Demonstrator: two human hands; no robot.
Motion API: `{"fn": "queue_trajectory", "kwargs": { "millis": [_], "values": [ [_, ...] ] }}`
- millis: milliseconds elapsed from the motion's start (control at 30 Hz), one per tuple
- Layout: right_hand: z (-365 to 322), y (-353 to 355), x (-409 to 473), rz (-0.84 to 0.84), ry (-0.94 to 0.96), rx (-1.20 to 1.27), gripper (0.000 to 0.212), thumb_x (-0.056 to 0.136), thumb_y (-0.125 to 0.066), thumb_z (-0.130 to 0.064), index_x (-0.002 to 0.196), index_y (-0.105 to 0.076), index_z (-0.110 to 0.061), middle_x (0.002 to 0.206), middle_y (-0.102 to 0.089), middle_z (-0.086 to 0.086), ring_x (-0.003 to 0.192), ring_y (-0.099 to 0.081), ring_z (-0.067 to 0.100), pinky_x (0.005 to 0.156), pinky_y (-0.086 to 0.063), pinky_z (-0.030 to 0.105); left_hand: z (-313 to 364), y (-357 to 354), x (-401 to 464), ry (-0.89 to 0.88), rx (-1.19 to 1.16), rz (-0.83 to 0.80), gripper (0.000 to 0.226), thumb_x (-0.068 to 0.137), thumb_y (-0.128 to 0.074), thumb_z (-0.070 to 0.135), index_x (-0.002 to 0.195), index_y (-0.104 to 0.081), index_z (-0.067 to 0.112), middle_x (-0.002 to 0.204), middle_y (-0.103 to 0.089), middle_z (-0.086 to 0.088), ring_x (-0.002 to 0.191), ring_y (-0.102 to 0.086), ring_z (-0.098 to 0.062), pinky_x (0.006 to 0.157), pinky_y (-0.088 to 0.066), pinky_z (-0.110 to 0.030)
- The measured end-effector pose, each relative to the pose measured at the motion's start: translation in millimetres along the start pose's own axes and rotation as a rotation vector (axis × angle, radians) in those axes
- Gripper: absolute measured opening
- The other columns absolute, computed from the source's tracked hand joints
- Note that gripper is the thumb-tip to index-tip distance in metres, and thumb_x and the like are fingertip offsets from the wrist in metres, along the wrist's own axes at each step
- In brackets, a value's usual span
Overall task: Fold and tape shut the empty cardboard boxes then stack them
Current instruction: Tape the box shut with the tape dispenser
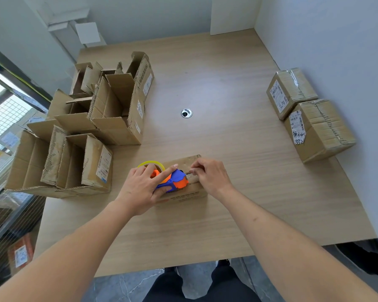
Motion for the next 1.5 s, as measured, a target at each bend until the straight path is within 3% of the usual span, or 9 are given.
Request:
{"fn": "queue_trajectory", "kwargs": {
  "millis": [233, 367, 567, 833, 1033, 1167, 1333, 1433, 1500],
  "values": [
    [16, 29, -10, -0.016, -0.107, 0.056, 0.02, 0.092, -0.067, -0.018, 0.074, -0.063, -0.029, 0.071, -0.068, -0.01, 0.064, -0.055, 0.0, 0.062, -0.038, 0.019, 9, 2, 9, -0.024, 0.059, 0.008, 0.057, 0.104, -0.024, 0.061, 0.158, -0.008, 0.054, 0.114, -0.053, 0.004, 0.103, -0.055, -0.024, 0.112, -0.029, -0.044],
    [25, 44, -8, 0.019, -0.235, 0.092, 0.012, 0.092, -0.068, -0.02, 0.079, -0.069, -0.018, 0.077, -0.072, -0.004, 0.073, -0.062, 0.011, 0.069, -0.046, 0.027, 6, 8, 12, -0.033, 0.038, -0.001, 0.057, 0.104, -0.026, 0.061, 0.158, -0.009, 0.055, 0.108, -0.053, 0.004, 0.099, -0.055, -0.024, 0.108, -0.032, -0.041],
    [38, 53, 5, -0.038, -0.336, 0.073, 0.016, 0.094, -0.067, -0.023, 0.079, -0.065, -0.023, 0.078, -0.072, -0.006, 0.088, -0.071, 0.017, 0.081, -0.053, 0.033, 16, 15, 22, 0.02, 0.001, -0.096, 0.056, 0.1, -0.016, 0.065, 0.153, 0.002, 0.064, 0.106, -0.051, 0.008, 0.108, -0.054, -0.022, 0.117, -0.026, -0.047],
    [48, 42, 25, -0.083, -0.384, -0.022, 0.018, 0.095, -0.067, -0.029, 0.078, -0.061, -0.025, 0.093, -0.074, -0.001, 0.097, -0.068, 0.021, 0.085, -0.052, 0.032, 17, 14, 24, 0.041, -0.009, -0.141, 0.056, 0.099, -0.013, 0.067, 0.152, 0.004, 0.065, 0.109, -0.049, 0.009, 0.111, -0.052, -0.02, 0.119, -0.022, -0.047],
    [55, 33, 29, -0.129, -0.41, -0.04, 0.013, 0.095, -0.068, -0.028, 0.083, -0.065, -0.024, 0.093, -0.075, -0.002, 0.095, -0.065, 0.02, 0.074, -0.043, 0.028, 18, 14, 25, 0.041, -0.02, -0.141, 0.056, 0.1, -0.018, 0.066, 0.154, -0.001, 0.062, 0.11, -0.051, 0.009, 0.111, -0.052, -0.021, 0.119, -0.022, -0.049],
    [58, 23, 27, -0.135, -0.421, 0.009, 0.011, 0.097, -0.067, -0.028, 0.09, -0.07, -0.02, 0.083, -0.074, -0.005, 0.085, -0.065, 0.016, 0.06, -0.039, 0.021, 18, 12, 24, 0.036, -0.009, -0.125, 0.056, 0.1, -0.015, 0.067, 0.153, 0.0, 0.063, 0.11, -0.051, 0.009, 0.11, -0.052, -0.021, 0.119, -0.023, -0.048],
    [61, 3, 26, -0.083, -0.439, 0.128, 0.015, 0.098, -0.065, -0.024, 0.083, -0.069, -0.022, 0.077, -0.071, -0.013, 0.088, -0.066, 0.015, 0.07, -0.043, 0.027, 17, 10, 23, 0.026, -0.008, -0.104, 0.057, 0.1, -0.018, 0.067, 0.155, -0.004, 0.061, 0.108, -0.051, 0.008, 0.109, -0.053, -0.021, 0.118, -0.024, -0.049],
    [65, -6, 25, -0.044, -0.468, 0.179, 0.01, 0.097, -0.067, -0.03, 0.098, -0.07, -0.02, 0.077, -0.07, -0.014, 0.092, -0.065, 0.018, 0.077, -0.045, 0.03, 16, 9, 23, 0.024, -0.012, -0.092, 0.056, 0.101, -0.019, 0.067, 0.155, -0.005, 0.061, 0.107, -0.051, 0.008, 0.108, -0.052, -0.021, 0.118, -0.024, -0.049],
    [69, -10, 22, -0.036, -0.483, 0.245, 0.041, 0.094, -0.07, -0.036, 0.132, -0.055, -0.026, 0.078, -0.067, -0.008, 0.09, -0.064, 0.021, 0.082, -0.05, 0.035, 15, 8, 23, 0.023, -0.007, -0.095, 0.057, 0.101, -0.02, 0.066, 0.155, -0.005, 0.06, 0.107, -0.051, 0.008, 0.108, -0.052, -0.021, 0.118, -0.024, -0.049]
  ]
}}
Point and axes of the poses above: each hand's wrist, its own x-axis towards the middle knuckle, its own y-axis out of the back of the hand, z = x × y, the point moved 1 cm from there along x, towards the middle knuckle
